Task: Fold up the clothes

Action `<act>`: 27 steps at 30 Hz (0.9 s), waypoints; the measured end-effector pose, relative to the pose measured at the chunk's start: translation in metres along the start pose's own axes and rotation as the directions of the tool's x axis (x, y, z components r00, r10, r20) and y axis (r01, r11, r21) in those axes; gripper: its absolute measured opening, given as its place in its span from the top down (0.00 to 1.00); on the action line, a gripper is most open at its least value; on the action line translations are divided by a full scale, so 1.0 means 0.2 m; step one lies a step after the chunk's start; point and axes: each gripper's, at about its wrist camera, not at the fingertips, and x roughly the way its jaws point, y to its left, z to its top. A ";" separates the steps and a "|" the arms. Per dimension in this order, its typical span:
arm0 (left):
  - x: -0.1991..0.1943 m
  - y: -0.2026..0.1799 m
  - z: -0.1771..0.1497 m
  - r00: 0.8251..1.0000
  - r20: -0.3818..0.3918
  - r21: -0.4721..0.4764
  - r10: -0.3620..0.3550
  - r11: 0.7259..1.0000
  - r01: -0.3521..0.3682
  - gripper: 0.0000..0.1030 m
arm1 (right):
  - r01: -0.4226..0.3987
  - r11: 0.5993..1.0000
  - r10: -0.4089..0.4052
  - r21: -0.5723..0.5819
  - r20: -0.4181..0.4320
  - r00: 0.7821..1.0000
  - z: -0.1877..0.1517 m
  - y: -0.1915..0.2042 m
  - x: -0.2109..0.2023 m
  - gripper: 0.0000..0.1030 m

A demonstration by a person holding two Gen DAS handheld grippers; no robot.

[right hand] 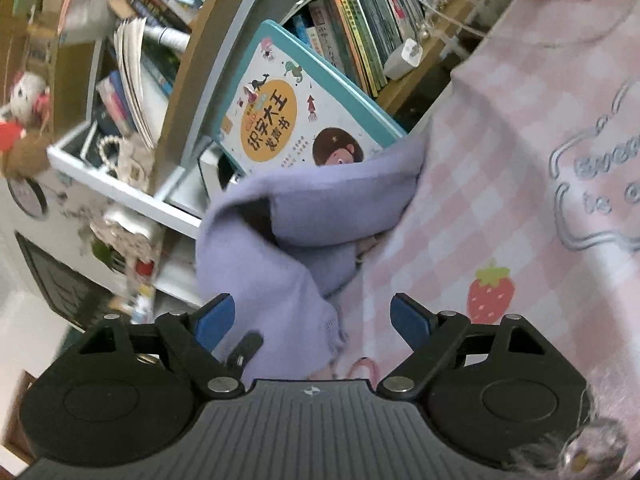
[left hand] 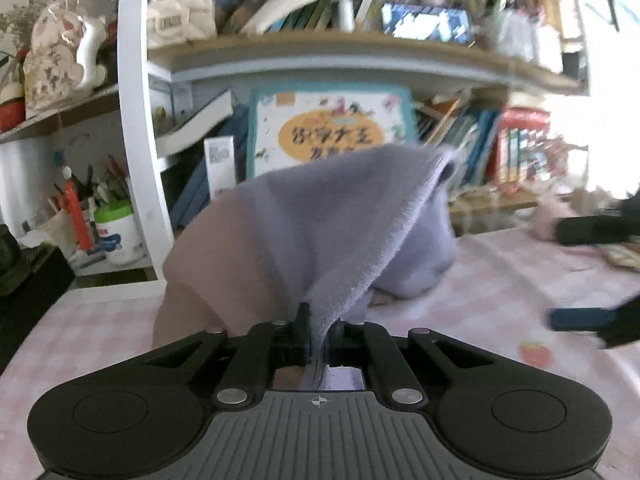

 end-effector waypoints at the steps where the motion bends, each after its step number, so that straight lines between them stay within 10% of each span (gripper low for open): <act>1: -0.06 -0.01 -0.01 1.000 0.008 0.012 -0.014 1.000 0.014 0.95 | -0.012 1.000 0.012 0.021 -0.006 1.000 0.00 0.00 0.01 0.17; 12: -0.62 -0.16 -0.16 0.981 0.050 0.089 -0.185 0.980 0.180 0.95 | -0.038 0.964 0.059 0.264 -0.072 0.996 -0.15 -0.05 0.17 0.20; 19: -0.87 -0.07 -0.22 0.970 0.068 -0.004 -0.235 0.972 0.236 0.95 | 0.069 0.951 -0.064 0.301 -0.026 0.998 -0.18 -0.12 0.13 0.96; 27: -0.91 -0.08 -0.18 0.946 0.112 0.004 -0.305 0.952 0.307 0.95 | 0.002 0.977 -0.034 0.211 0.149 0.988 -0.04 -0.07 -0.12 0.98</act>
